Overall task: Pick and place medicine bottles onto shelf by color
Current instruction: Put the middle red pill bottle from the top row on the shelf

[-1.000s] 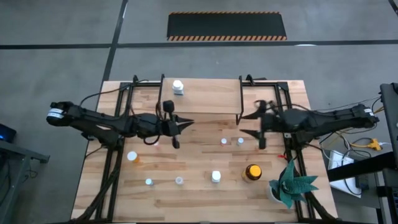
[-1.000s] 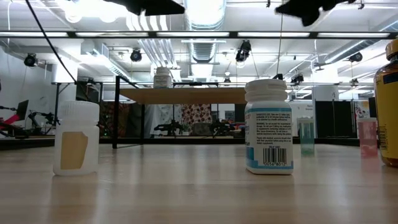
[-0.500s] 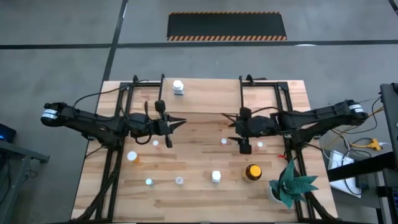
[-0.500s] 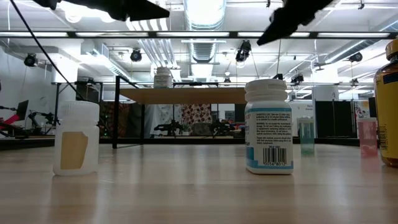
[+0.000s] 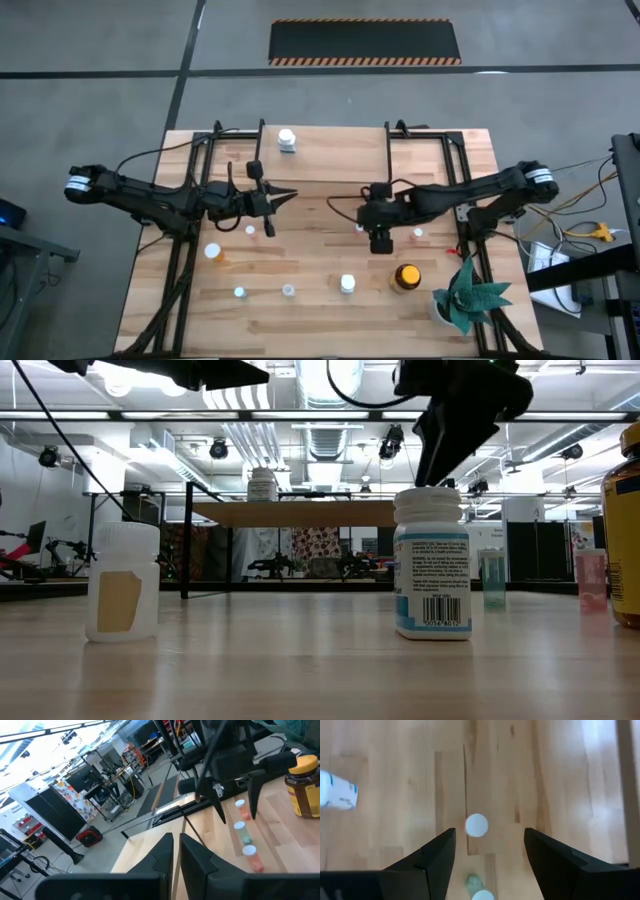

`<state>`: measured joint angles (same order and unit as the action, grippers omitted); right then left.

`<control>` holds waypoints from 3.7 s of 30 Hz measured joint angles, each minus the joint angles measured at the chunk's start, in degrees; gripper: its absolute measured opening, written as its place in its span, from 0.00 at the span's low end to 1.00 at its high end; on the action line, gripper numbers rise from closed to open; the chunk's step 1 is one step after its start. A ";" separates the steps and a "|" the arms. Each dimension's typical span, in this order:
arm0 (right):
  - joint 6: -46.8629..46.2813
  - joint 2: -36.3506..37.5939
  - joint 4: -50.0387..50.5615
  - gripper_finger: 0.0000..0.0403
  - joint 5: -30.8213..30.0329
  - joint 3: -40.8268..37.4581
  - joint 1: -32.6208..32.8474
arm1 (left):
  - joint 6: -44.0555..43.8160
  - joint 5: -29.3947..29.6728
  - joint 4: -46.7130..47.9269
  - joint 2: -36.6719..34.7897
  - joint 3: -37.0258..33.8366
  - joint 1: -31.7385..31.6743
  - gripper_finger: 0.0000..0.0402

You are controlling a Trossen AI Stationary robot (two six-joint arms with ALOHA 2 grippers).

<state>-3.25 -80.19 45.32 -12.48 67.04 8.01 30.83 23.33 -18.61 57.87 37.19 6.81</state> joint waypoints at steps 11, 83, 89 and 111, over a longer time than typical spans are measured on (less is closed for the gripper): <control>-0.43 -4.71 -1.85 0.56 0.50 -0.70 -0.04 | 0.00 0.00 -0.46 0.04 0.07 0.00 0.03; 0.16 -14.63 16.37 0.25 7.83 22.83 -1.50 | -0.20 -0.07 -0.37 0.07 0.02 -0.04 0.03; 4.34 -14.61 22.63 0.25 1.87 34.11 -9.04 | -0.20 -0.07 -0.37 0.07 0.00 -0.04 0.03; 15.19 -25.92 22.90 0.25 11.48 47.98 -40.16 | -0.13 -0.07 -0.33 0.07 0.00 -0.04 0.03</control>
<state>11.94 -106.11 68.22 -1.00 115.03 -32.15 30.70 23.27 -18.94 57.93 37.19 6.76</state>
